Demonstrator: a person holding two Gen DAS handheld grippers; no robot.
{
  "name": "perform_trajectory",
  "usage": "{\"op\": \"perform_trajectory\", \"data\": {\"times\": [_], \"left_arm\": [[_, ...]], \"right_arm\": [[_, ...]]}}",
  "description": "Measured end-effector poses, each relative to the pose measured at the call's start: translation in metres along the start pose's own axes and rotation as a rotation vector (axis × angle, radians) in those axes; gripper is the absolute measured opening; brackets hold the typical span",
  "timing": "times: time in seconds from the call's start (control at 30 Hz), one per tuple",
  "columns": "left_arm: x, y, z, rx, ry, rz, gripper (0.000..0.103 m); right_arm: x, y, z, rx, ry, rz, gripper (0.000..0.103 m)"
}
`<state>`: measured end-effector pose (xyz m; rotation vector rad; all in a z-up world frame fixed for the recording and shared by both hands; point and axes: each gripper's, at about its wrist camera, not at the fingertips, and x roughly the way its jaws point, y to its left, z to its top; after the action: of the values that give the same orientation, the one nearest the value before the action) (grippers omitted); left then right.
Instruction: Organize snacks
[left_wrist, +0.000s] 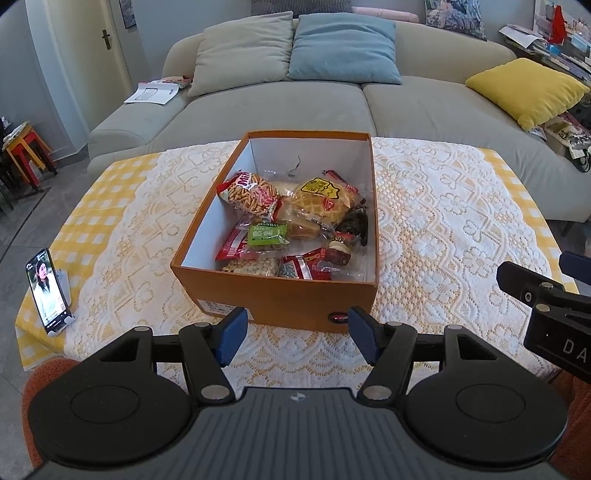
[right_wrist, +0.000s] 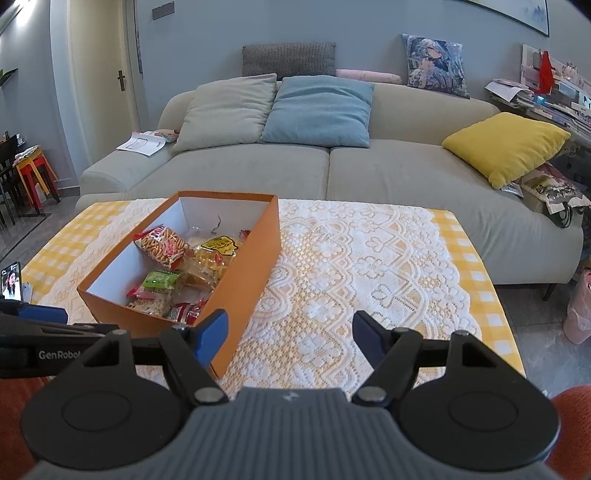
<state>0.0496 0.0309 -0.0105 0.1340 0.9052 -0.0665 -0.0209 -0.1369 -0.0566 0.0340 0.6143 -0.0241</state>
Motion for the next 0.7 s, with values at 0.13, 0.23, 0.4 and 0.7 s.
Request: {"op": "perform_trajectory", "data": {"times": [0.13, 0.23, 0.4, 0.7], "left_arm": [[-0.0006, -0.0001, -0.0001, 0.001, -0.002, 0.0, 0.074], [-0.001, -0.0002, 0.0002, 0.003, -0.005, 0.001, 0.074], [-0.0013, -0.0003, 0.0004, 0.003, -0.005, 0.0, 0.074], [-0.0024, -0.0026, 0.0001, 0.005, -0.004, -0.007, 0.074]], "right_arm": [[0.0002, -0.0007, -0.0003, -0.001, -0.001, 0.001, 0.073], [0.0003, -0.0007, -0.0002, -0.001, 0.0, 0.0, 0.073], [0.0003, -0.001, -0.0003, -0.001, 0.0, 0.002, 0.073], [0.0003, -0.0025, -0.0012, 0.002, 0.004, 0.004, 0.073]]}}
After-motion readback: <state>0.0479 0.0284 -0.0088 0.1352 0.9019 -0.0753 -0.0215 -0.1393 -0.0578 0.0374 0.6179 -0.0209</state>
